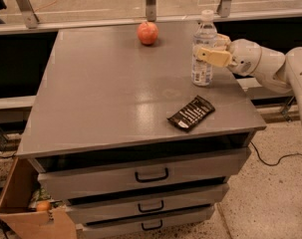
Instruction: Place blue plastic bottle upright
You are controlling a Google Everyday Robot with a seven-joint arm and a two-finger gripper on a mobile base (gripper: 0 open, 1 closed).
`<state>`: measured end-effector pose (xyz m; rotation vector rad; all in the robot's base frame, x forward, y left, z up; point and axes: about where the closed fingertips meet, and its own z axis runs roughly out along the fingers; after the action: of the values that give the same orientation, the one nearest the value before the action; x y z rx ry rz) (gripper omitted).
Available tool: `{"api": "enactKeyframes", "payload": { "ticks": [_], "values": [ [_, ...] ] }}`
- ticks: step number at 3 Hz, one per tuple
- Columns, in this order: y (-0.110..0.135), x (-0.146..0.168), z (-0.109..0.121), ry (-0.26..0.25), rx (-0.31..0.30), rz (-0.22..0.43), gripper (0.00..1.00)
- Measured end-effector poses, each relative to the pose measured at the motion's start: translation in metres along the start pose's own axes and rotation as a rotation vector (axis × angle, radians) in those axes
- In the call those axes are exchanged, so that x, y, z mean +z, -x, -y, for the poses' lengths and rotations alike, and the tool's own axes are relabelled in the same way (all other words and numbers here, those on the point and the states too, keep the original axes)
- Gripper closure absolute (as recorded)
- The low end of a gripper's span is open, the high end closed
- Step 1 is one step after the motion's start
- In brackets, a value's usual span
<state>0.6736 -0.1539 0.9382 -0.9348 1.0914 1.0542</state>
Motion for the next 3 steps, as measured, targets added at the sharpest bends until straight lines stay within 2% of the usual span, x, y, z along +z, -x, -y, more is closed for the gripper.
{"api": "enactKeyframes", "payload": {
  "ticks": [1,3],
  "values": [
    [-0.005,-0.0049,-0.004,0.027,-0.036,0.025,0.59],
    [-0.0069,-0.0078,-0.0066,0.039,-0.047,0.031,0.11]
  ]
}}
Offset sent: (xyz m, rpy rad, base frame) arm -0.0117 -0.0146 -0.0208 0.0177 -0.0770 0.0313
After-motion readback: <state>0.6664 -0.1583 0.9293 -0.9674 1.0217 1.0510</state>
